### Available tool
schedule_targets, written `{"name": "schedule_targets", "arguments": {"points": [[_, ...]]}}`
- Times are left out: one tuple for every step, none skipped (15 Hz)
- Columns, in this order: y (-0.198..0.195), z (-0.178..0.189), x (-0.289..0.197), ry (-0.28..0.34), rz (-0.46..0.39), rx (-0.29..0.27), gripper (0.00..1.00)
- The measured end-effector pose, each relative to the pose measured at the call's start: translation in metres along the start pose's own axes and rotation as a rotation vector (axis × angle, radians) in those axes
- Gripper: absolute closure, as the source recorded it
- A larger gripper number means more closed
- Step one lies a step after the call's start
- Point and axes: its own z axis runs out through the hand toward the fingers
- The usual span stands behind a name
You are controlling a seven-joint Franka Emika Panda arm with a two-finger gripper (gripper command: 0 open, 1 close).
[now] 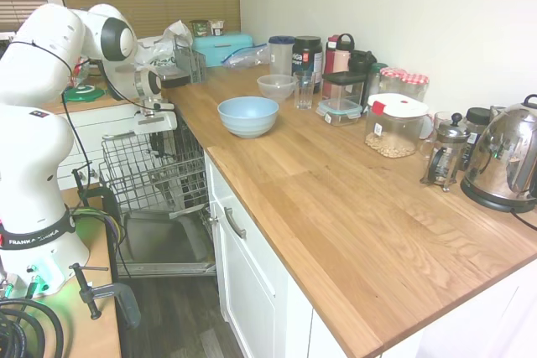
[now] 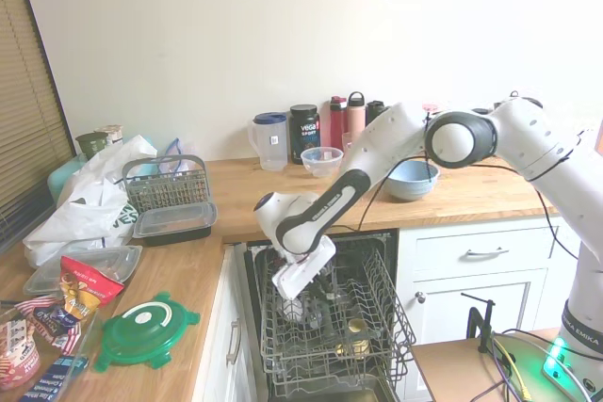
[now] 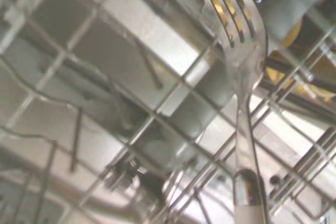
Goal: Put the fork in the dishwasher
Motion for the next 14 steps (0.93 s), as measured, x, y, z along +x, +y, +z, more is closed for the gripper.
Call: {"name": "schedule_targets", "arguments": {"points": [[0.000, -0.002, 0.000, -0.002, -0.001, -0.002, 0.00], [0.000, -0.001, 0.000, -0.001, -0.001, -0.004, 0.00], [0.000, -0.001, 0.000, -0.001, -0.001, -0.005, 0.00], [0.000, -0.001, 0.001, -0.001, -0.002, -0.005, 0.00], [0.001, -0.002, 0.001, -0.001, -0.004, -0.005, 0.00], [0.002, -0.002, 0.001, -0.001, -0.005, -0.005, 0.00], [0.003, -0.004, 0.000, 0.001, -0.006, -0.003, 0.00], [0.009, -0.012, 0.000, 0.008, -0.005, 0.006, 0.00], [0.019, -0.029, 0.001, 0.024, -0.002, 0.032, 0.00], [0.031, -0.054, 0.004, 0.053, 0.002, 0.070, 0.00], [0.046, -0.085, 0.006, 0.078, 0.005, 0.120, 0.00], [0.063, -0.113, 0.008, 0.094, 0.010, 0.168, 0.00], [0.084, -0.136, 0.012, 0.105, 0.018, 0.214, 0.00], [0.105, -0.155, 0.016, 0.110, 0.030, 0.259, 0.00]]}}
